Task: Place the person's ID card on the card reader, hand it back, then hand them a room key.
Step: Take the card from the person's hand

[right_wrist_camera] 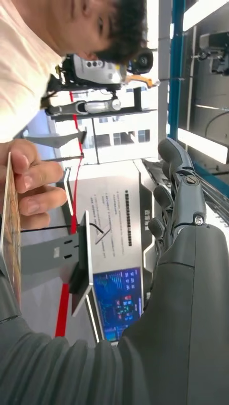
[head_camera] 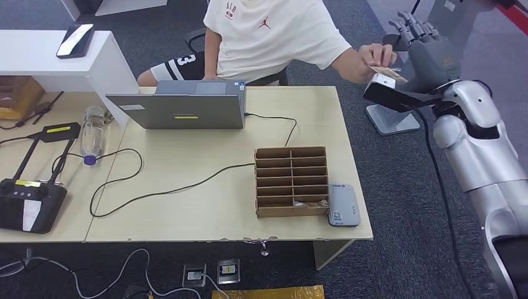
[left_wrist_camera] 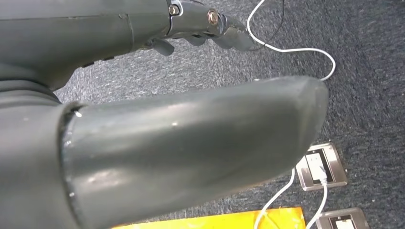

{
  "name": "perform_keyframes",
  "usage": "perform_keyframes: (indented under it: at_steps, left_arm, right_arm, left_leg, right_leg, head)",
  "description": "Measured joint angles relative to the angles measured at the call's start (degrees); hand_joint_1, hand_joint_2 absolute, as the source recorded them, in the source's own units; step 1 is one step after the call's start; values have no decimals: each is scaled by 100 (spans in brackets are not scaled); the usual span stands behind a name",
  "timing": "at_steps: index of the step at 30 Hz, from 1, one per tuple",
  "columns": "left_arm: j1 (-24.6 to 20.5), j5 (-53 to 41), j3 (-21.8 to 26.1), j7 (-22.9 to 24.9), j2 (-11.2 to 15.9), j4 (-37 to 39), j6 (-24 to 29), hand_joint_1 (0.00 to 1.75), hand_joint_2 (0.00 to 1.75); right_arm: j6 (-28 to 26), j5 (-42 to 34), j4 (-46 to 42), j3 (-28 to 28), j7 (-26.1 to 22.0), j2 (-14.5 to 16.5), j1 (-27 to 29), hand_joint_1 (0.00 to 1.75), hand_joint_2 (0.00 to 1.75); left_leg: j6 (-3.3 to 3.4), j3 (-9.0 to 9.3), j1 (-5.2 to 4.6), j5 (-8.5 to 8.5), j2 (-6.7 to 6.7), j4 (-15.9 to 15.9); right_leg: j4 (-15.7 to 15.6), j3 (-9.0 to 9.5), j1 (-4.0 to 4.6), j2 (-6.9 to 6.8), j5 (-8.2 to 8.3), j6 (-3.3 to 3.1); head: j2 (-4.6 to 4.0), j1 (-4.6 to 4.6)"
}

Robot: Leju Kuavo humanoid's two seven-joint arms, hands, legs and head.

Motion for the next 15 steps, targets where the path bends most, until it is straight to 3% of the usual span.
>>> perform_keyframes:
  at_steps: [10, 11, 14, 15]
  left_arm:
    - [9, 1, -31, 2, 49, 0, -37, 0, 0]
    - [11, 1, -32, 2, 51, 0, -40, 0, 0]
    - [14, 1, -33, 2, 57, 0, -41, 0, 0]
    - [14, 1, -33, 2, 60, 0, -41, 0, 0]
  right_arm:
    - [134, -133, 205, 442, 97, 211, -4, 0, 175]
    - [158, -145, 218, 470, 112, 219, -3, 23, 175]
    - [193, -163, 255, 554, 153, 237, -2, 154, 175]
    - [200, -171, 267, 579, 165, 243, -1, 174, 175]
  left_leg:
    - [0, 1, 0, 0, 1, 1]
    - [0, 1, 0, 0, 1, 1]
    - [0, 1, -1, 0, 1, 1]
    - [0, 1, -1, 0, 1, 1]
  right_leg:
    - [0, -1, 0, 1, 0, 0]
    - [0, -2, 0, 1, 0, 0]
    - [0, -3, 0, 2, 0, 0]
    - [0, -3, -1, 2, 0, 0]
  head:
    - [0, 0]
    - [0, 0]
    - [0, 1]
    - [0, 0]
